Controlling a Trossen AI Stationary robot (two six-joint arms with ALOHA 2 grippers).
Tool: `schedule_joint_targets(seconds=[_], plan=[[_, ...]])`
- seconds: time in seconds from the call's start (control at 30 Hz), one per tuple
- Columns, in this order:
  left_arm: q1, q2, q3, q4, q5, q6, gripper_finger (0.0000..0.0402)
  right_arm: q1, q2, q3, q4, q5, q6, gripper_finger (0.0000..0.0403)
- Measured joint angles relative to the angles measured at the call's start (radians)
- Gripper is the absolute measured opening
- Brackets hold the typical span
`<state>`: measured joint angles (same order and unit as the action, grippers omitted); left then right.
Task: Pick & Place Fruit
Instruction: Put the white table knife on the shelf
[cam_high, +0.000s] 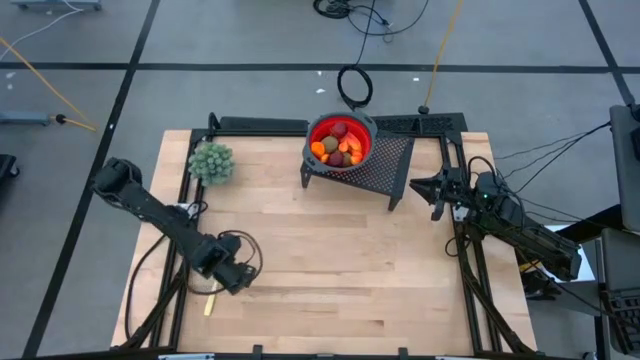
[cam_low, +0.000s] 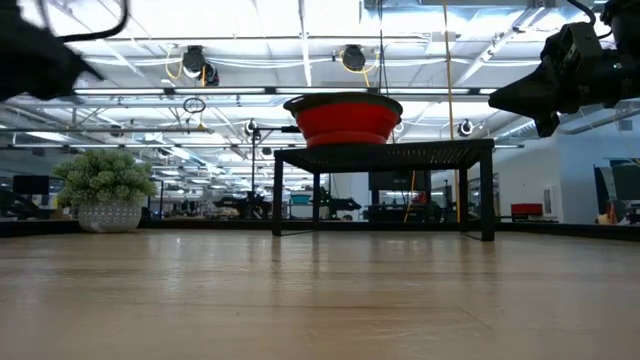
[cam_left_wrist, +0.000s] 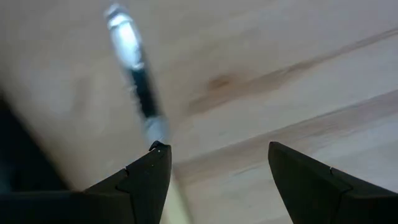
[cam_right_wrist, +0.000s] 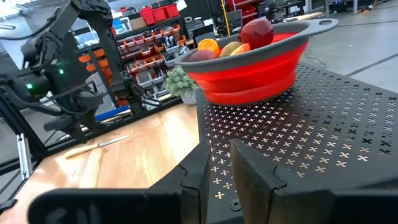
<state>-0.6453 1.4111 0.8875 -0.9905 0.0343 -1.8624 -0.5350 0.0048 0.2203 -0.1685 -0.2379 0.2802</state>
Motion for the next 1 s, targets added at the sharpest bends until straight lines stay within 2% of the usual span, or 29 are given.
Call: schedule_joint_targets(seconds=[0.3, 0.63, 0.8, 1.0], plan=[[-0.143, -0.001, -0.045, 0.011, 0.021, -0.204, 0.0269, 0.000, 0.000, 0.000, 0.000, 0.000, 0.000, 0.0055], [-0.256, 0.000, -0.136, 0.127, 0.021, -0.373, 0.0269, 0.000, 0.000, 0.000, 0.000, 0.000, 0.000, 0.0055], [-0.273, 0.000, -0.173, 0.147, 0.021, -0.393, 0.0268, 0.000, 0.000, 0.000, 0.000, 0.000, 0.003, 0.0055], [-0.274, 0.000, -0.242, 0.265, 0.019, -0.383, 0.0268, 0.000, 0.000, 0.000, 0.000, 0.000, 0.058, 0.0055]])
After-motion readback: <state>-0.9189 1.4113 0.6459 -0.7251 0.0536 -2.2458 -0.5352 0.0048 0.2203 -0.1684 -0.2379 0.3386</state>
